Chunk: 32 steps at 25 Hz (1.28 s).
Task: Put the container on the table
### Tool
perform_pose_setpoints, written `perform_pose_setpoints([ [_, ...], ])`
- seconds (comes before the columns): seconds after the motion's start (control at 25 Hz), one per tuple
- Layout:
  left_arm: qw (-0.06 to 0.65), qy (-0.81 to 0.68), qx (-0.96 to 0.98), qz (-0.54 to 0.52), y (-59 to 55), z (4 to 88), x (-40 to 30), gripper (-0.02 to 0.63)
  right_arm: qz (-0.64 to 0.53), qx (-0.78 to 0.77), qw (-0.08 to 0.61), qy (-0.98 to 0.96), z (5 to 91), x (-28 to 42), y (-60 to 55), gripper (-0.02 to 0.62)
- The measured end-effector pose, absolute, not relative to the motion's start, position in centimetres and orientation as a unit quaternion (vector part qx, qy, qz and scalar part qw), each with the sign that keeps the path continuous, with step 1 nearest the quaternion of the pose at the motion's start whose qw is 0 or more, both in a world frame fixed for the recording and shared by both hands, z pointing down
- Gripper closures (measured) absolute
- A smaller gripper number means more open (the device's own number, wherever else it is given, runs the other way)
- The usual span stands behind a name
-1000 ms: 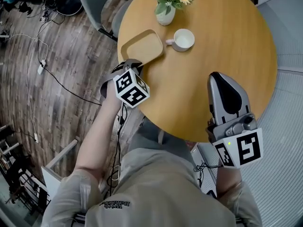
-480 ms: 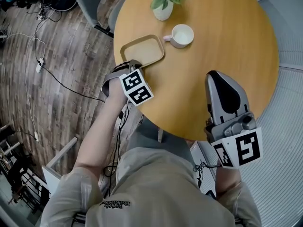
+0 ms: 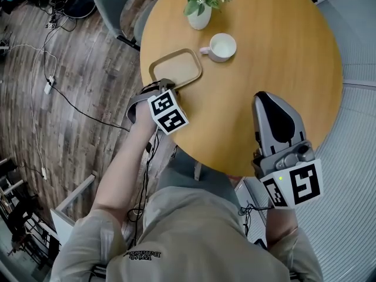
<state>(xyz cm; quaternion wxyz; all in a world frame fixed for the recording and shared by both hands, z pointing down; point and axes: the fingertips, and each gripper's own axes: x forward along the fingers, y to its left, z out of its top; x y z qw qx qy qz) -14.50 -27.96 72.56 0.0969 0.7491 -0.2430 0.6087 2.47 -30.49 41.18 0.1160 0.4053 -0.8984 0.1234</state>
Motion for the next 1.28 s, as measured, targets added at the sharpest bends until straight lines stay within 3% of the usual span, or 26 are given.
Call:
perform_pose_setpoints([
  [0.56,0.0,-0.364,0.773,0.52,-29.0,57.5,-14.1,0.483,0.087,0.404,0.091,-0.906,36.3,3.0,-28.0,0.56],
  [0.68,-0.016,-0.399,0.784,0.476,-28.9,52.5,-14.2,0.523,0.085,0.396,0.063,-0.912,34.0,2.9,-27.5,0.56],
  [1.28,-0.087,-0.467,0.838,0.269,-25.1,32.3,-11.0,0.565,-0.001,0.416,-0.027,-0.909,21.2,6.8,-23.1,0.56],
])
